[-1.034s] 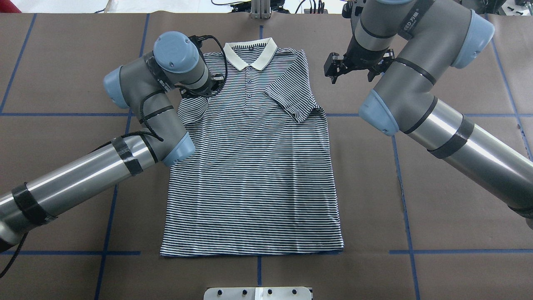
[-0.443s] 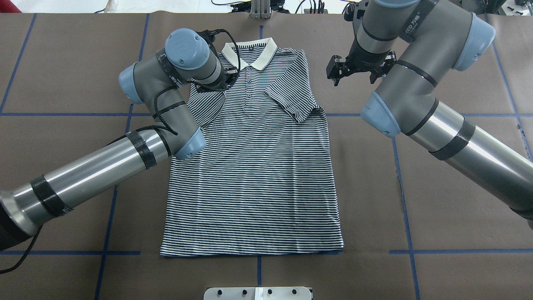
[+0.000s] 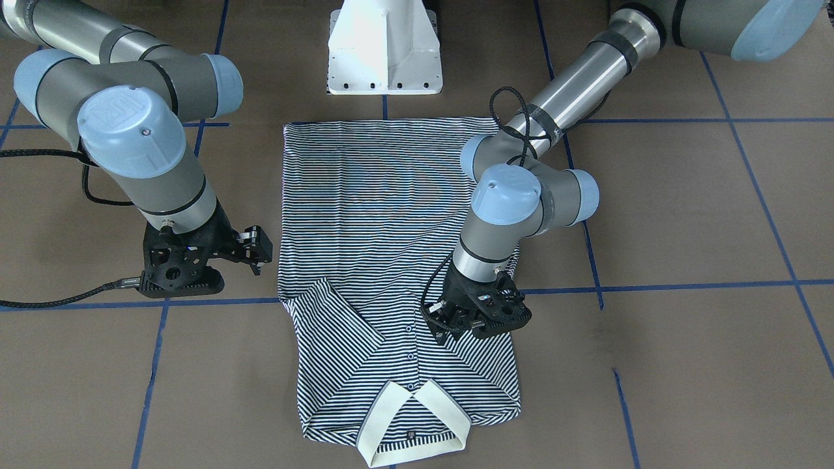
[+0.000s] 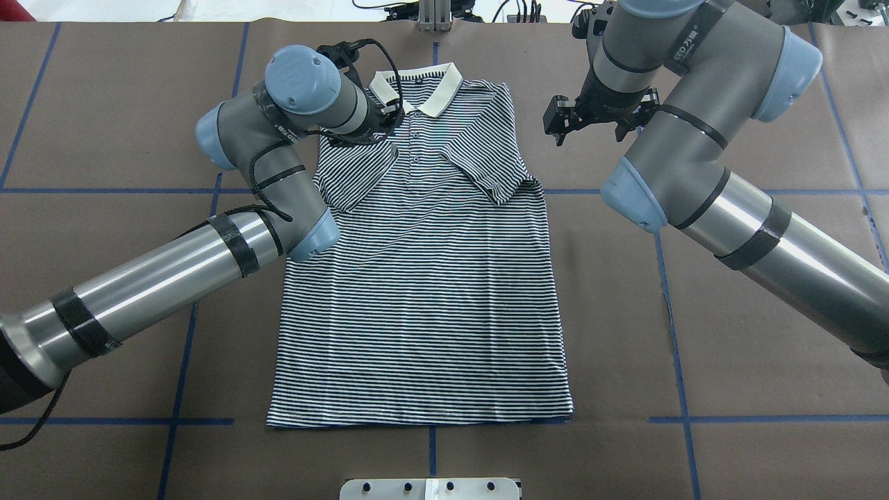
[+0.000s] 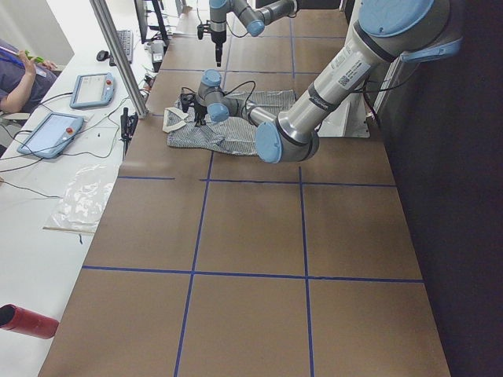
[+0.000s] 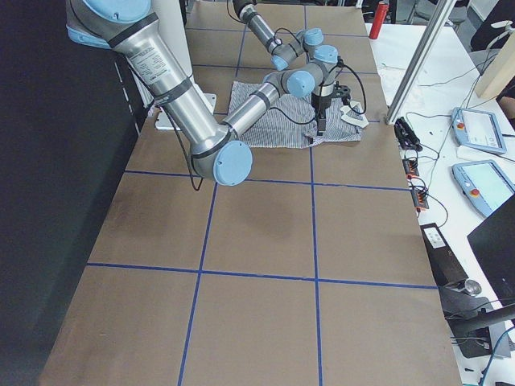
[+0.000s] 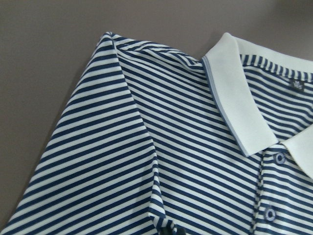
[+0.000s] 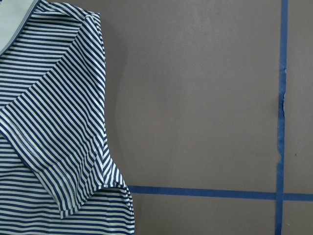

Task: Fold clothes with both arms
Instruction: 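Fold the other sleeve onto the chest with the left gripper, then move the right gripper to the hem corner while the left gripper lowers, then grasp both hem corners nearest the robot with left and right grippers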

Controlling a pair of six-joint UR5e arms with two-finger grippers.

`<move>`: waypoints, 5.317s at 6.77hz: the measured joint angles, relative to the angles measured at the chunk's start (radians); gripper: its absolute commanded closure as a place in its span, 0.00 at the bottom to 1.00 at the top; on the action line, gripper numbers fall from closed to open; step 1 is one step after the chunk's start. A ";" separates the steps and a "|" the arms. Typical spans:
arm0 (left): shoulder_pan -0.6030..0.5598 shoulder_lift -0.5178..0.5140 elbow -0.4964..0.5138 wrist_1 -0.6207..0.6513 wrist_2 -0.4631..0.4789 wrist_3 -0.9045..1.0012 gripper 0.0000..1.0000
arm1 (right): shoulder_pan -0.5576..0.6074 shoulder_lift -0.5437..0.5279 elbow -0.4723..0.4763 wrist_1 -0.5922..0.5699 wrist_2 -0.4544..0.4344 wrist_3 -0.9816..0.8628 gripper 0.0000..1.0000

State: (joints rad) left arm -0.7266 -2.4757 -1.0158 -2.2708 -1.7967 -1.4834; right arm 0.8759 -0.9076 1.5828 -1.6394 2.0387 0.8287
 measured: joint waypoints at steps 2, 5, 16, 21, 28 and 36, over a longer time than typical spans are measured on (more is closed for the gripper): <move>-0.004 0.005 -0.008 -0.017 -0.027 0.036 0.00 | -0.002 -0.051 -0.020 0.129 0.010 0.017 0.00; -0.011 0.213 -0.345 0.187 -0.116 0.204 0.00 | -0.100 -0.175 0.105 0.215 -0.021 0.277 0.00; -0.011 0.450 -0.753 0.375 -0.126 0.347 0.00 | -0.716 -0.498 0.422 0.283 -0.487 0.884 0.86; -0.009 0.446 -0.754 0.376 -0.127 0.339 0.00 | -0.712 -0.500 0.435 0.272 -0.406 0.884 1.00; 0.024 0.560 -0.838 0.368 -0.114 0.179 0.00 | -0.669 -0.493 0.459 0.260 -0.406 0.881 1.00; 0.576 0.746 -1.024 0.519 0.193 -0.450 0.19 | -0.640 -0.458 0.495 0.259 -0.396 0.879 1.00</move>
State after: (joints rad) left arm -0.1502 -1.7297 -2.0395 -1.7513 -1.6038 -1.9338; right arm 0.2355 -1.3651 2.0776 -1.3804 1.6428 1.7073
